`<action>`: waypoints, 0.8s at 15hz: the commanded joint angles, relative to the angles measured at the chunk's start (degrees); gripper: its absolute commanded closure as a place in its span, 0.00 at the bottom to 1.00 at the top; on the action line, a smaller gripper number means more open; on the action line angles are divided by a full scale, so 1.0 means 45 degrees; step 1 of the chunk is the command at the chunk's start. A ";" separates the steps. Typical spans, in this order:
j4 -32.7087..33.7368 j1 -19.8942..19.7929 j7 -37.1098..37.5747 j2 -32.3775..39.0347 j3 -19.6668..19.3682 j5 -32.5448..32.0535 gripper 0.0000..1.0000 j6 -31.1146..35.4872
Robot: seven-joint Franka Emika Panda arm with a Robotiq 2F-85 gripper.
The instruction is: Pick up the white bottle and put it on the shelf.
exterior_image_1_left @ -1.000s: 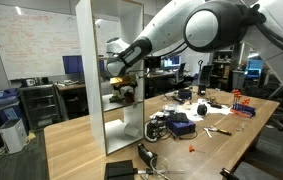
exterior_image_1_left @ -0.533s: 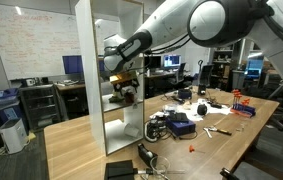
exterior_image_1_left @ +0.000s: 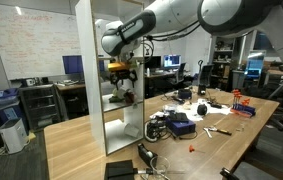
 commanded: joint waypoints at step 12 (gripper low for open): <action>-0.6288 -0.1311 -0.3945 -0.6824 0.0927 0.2312 0.00 -0.3289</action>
